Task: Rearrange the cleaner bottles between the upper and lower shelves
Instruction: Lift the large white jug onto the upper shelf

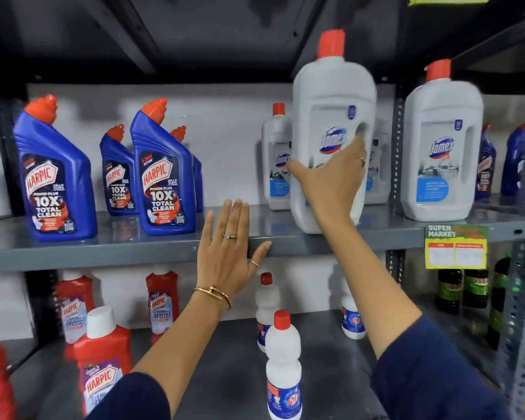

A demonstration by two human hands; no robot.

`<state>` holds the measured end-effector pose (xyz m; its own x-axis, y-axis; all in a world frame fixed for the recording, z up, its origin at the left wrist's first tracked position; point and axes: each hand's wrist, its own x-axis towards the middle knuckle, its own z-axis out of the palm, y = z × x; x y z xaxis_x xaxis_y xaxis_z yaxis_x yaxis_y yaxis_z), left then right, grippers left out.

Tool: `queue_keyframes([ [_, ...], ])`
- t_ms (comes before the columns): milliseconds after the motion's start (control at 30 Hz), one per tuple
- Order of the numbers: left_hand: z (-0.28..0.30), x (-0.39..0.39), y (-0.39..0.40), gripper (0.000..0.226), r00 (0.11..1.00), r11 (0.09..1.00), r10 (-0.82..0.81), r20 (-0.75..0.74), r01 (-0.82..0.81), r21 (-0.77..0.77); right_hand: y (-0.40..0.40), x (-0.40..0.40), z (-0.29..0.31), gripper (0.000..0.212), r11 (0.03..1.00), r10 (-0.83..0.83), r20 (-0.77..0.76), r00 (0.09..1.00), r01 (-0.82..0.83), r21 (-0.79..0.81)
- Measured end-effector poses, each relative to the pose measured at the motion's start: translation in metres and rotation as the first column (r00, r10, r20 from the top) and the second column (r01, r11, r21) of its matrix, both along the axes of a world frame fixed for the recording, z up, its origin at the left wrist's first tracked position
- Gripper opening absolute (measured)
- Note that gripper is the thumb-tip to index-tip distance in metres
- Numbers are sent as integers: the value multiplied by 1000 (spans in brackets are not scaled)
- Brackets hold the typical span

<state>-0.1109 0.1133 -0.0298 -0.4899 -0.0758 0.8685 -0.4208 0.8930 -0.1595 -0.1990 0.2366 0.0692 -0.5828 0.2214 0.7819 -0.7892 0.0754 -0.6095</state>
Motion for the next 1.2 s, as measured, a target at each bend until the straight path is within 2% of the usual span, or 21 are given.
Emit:
queue_keyframes([
  [133,-2,-2,-3,71,1000,1000,17,-18,-17,-10,-26,-12,-1,105,996,-40,21,999,38,80],
  [367,-2,-4,-4,72,999,1000,-21,-50,21,-6,-50,-27,-5,99,985,-147,12,989,145,96],
  [933,-2,0,-2,73,999,998,-32,-24,33,46,-51,-37,-15,98,953,-195,-12,981,193,232],
  [1200,0,4,1,78,998,996,-61,-4,61,70,-38,-24,-29,98,933,-140,-18,990,138,332],
])
